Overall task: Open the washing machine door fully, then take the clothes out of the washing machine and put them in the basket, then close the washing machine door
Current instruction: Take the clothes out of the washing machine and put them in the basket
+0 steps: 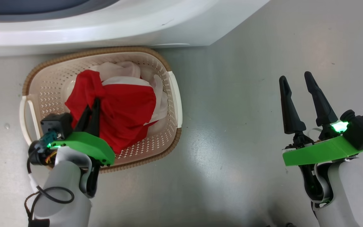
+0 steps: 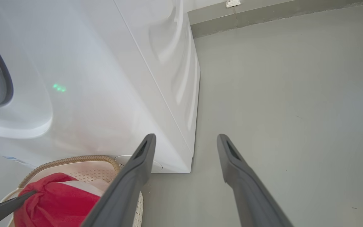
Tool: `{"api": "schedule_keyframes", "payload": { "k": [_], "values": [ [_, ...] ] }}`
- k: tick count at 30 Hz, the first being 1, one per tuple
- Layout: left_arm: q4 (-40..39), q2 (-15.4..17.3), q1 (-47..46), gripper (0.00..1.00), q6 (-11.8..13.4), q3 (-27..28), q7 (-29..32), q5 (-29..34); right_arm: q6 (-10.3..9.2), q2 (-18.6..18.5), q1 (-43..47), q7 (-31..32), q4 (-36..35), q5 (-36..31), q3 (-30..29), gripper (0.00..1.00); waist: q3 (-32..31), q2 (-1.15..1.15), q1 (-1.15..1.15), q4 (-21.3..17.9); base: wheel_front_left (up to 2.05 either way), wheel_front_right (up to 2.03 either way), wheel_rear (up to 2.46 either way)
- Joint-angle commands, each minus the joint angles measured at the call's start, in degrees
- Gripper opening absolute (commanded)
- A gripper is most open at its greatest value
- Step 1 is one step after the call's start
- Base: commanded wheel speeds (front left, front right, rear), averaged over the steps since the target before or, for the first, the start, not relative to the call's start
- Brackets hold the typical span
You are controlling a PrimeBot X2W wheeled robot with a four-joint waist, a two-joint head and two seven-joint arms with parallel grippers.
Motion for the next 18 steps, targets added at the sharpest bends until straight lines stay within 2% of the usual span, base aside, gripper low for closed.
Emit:
{"api": "schedule_keyframes", "payload": {
  "k": [1, 4, 5, 6, 7, 8, 18],
  "values": [
    [-0.56, 1.52, 0.95, 0.27, -0.18, 1.54, -0.29, 0.23, 0.39, 0.18, 0.38, -0.37, -1.28, -0.46, 1.35, 1.0, -0.05, 0.0, 0.0, 0.01, 0.0, 0.0, 0.0],
    [-0.76, 1.52, 1.0, 0.47, -0.25, 1.61, -0.29, 0.17, 0.39, 0.18, 0.46, -0.37, -1.07, -0.63, 1.34, 1.0, -0.3, 0.0, 0.0, 0.14, 0.0, 0.0, 0.0],
    [-0.8, 1.52, 1.08, 0.6, -0.27, 1.61, -0.29, 0.16, 0.39, 0.18, 0.49, -0.37, -0.97, -0.68, 1.36, 1.0, -0.46, 0.0, 0.0, 0.18, 0.0, 0.0, 0.0],
    [-0.87, 1.52, 1.18, 0.65, -0.29, 1.61, -0.29, 0.14, 0.39, 0.18, 0.54, -0.37, -0.86, -0.73, 1.39, 1.0, -0.68, 0.0, 0.0, 0.22, 0.0, 0.0, 0.0],
    [-1.01, 1.52, 1.54, 0.89, -0.31, 1.55, -0.29, 0.0, 0.39, 0.18, 0.71, -0.37, -0.64, -0.8, 1.43, 1.0, -1.31, 0.0, 0.0, 0.34, 0.0, 0.0, 0.0],
    [-1.11, 1.52, 1.72, 1.0, -0.32, 1.55, -0.29, -0.12, 0.39, 0.18, 0.82, -0.37, -0.54, -0.84, 1.43, 1.0, -1.69, 0.0, 0.0, 0.41, 0.0, 0.0, 0.0],
    [-2.33, 1.52, 5.14, 1.0, -0.41, 1.16, -0.29, -1.32, 0.39, 0.18, 2.8, -0.37, 0.51, -1.21, 1.74, 1.0, -7.69, 0.0, 0.0, 1.24, 0.0, 0.0, 0.0]
  ]
}}
